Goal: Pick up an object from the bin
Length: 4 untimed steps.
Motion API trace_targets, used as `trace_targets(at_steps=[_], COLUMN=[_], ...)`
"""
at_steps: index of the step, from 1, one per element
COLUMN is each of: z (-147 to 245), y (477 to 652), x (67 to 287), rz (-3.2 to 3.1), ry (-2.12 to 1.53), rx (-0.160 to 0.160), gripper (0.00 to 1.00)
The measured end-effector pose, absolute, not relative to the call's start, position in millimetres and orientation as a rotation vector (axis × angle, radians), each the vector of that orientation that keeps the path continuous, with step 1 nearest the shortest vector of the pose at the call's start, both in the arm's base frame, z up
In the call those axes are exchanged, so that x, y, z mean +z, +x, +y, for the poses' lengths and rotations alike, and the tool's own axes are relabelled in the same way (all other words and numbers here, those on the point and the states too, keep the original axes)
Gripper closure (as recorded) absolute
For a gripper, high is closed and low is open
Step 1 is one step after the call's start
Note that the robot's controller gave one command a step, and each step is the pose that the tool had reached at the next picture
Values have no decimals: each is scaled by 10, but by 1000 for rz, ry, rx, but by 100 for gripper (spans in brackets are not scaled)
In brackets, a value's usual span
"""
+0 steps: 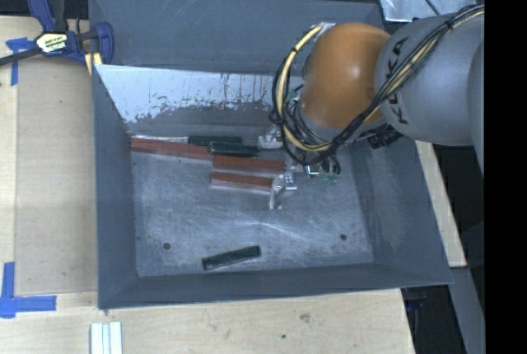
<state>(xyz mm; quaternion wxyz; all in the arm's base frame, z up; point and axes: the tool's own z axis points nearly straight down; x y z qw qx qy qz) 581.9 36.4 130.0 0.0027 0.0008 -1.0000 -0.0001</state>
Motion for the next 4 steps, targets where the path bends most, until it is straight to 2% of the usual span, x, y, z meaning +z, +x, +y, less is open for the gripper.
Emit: trace_targets(at_steps=[1, 2, 3, 4], z=[363, 527, 527, 567], y=[5838, 5863, 5863, 5737], x=[1348, 787, 787, 2597], rz=[-3144, -3162, -3162, -3145], ry=[1, -194, -195, -220], rx=[-1, -4, -4, -3], gripper=[0, 100, 100, 100])
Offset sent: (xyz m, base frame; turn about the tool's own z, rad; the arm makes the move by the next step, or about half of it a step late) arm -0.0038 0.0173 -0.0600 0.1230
